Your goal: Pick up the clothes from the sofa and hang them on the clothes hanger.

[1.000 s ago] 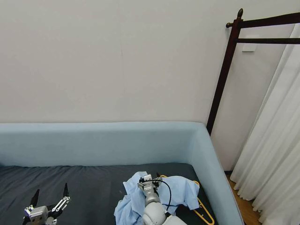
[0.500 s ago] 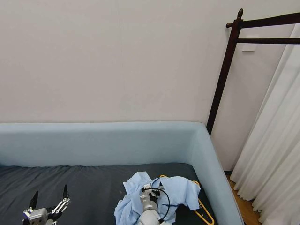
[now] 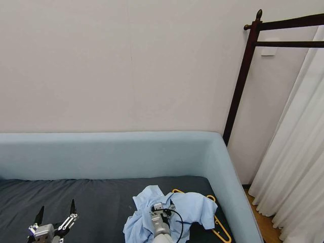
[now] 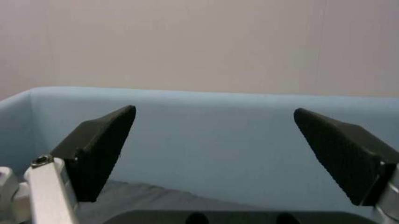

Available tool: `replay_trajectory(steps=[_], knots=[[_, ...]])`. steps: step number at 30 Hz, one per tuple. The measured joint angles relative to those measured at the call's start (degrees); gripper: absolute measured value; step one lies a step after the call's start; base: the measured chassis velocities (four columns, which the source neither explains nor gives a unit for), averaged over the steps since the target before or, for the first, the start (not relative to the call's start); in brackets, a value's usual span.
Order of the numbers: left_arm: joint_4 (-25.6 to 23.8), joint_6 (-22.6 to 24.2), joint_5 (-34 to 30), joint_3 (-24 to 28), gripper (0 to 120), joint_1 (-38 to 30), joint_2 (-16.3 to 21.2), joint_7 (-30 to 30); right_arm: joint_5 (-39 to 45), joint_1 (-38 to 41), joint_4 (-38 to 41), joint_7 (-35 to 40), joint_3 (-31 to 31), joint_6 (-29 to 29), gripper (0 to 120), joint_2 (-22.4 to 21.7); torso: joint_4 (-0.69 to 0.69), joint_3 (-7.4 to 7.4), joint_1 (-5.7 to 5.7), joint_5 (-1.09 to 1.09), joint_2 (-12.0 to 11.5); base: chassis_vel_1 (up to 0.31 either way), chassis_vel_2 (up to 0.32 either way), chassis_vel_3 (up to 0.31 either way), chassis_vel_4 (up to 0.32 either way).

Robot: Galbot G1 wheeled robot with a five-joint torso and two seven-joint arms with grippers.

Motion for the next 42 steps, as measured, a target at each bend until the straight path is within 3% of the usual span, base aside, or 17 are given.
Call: replay_trajectory(steps=[3,6,8,14,22,29,39,42], knots=[[0.1,0.0,0.0,0.1,100,-0.1,0.0,0.0,-1.1,-0.1,-1.1,0.3,0.2,-0.3,100,0.0,-0.01,0.00,0.00,0.00,0.0,0.000,0.000,0.000,0.000],[0.2,0.0,0.0,0.1,100,-0.1,0.0,0.0,-3.2,-0.1,-2.7,0.4,0.9,-0.1,91,0.0,-0.01,0.00,0.00,0.00,0.0,0.000,0.000,0.000,0.000],[0.3,-0.1,0.0,0.1,100,-0.2,0.1,0.0,-4.4,-0.1,-3.7,0.5,1.5,0.4,79,0.0,-0.01,0.00,0.00,0.00,0.0,0.000,0.000,0.000,0.000],[0.7,-0.3,-0.1,0.1,100,-0.2,0.2,0.0,-4.6,-0.5,-3.1,1.2,1.6,0.4,62,-0.1,-0.01,0.00,0.00,0.00,0.0,0.000,0.000,0.000,0.000],[1.4,-0.6,-0.1,0.4,100,-0.6,0.2,0.0,-2.3,-2.8,4.6,2.5,-0.7,-2.4,30,-1.8,0.00,0.00,0.00,0.00,0.0,0.000,0.000,0.000,0.000],[1.6,-0.7,-0.1,0.8,100,-0.9,0.3,0.1,-0.7,-3.2,6.7,2.6,-0.1,-3.0,4,-3.5,-0.02,0.00,0.00,0.00,0.0,0.000,0.000,0.000,0.000],[1.8,-0.8,-0.1,0.8,100,-0.8,0.6,0.1,6.0,-1.5,5.8,1.0,1.6,-0.5,4,-0.6,0.00,0.00,0.00,0.00,0.0,0.000,0.000,0.000,0.000],[1.8,-0.9,-0.2,0.5,100,-0.7,0.9,0.1,7.2,-0.1,3.1,0.1,3.0,0.5,20,-0.1,0.00,0.00,0.00,0.00,0.0,0.000,0.000,0.000,0.000]])
